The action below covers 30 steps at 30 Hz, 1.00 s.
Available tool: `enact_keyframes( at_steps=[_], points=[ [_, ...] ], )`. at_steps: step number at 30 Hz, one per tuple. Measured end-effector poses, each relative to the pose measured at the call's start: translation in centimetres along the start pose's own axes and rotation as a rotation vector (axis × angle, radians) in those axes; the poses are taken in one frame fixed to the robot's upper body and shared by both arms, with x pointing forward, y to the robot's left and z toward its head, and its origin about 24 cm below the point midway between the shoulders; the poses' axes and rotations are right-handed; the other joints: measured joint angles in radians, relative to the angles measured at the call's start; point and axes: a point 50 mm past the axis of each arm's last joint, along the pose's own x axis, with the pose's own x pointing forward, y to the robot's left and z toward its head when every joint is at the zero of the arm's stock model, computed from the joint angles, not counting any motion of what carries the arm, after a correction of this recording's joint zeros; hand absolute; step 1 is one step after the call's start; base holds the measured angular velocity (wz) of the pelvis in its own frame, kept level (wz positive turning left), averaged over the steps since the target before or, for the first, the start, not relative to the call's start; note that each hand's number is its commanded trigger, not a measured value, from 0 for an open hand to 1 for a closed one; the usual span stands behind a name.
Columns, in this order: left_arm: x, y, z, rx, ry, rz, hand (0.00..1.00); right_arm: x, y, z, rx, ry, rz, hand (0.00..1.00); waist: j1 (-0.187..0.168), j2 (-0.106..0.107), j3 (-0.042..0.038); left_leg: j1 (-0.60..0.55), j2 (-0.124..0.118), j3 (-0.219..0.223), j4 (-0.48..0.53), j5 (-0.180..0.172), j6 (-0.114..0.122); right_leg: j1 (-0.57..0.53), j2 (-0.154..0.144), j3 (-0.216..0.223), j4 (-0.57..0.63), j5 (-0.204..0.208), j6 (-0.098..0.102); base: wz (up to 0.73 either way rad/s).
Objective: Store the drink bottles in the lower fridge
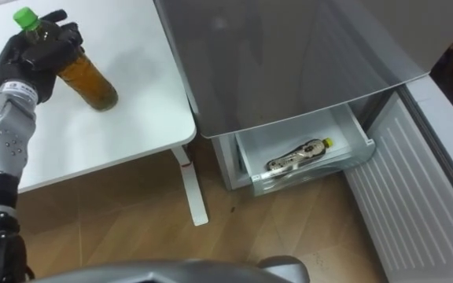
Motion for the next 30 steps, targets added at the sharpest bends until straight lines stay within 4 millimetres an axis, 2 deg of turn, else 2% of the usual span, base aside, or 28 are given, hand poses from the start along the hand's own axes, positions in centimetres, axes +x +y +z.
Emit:
enact_keyframes(
  at_steps=[23,30],
  points=[
    [0.3,-0.7,0.1,-0.009,0.01,-0.028,1.0,-0.1,-0.1,1.5,-0.014,-0.061,-0.022,0.0,0.001,-0.004,0.003,-0.021,0.0,0.0,0.004,0.0,0.0,-0.028,0.001,0.003,0.015,0.0,0.0,0.0],
    [0.5,-1.1,0.7,-0.048,-0.005,-0.014,1.0,-0.1,0.3,2.3,-0.022,-0.083,-0.022,0.0,0.001,-0.027,-0.0049,-0.037,0.001,-0.002,0.014,0.0,0.0,-0.037,0.001,0.0,0.013,0.0,0.0,0.01]
  ],
)
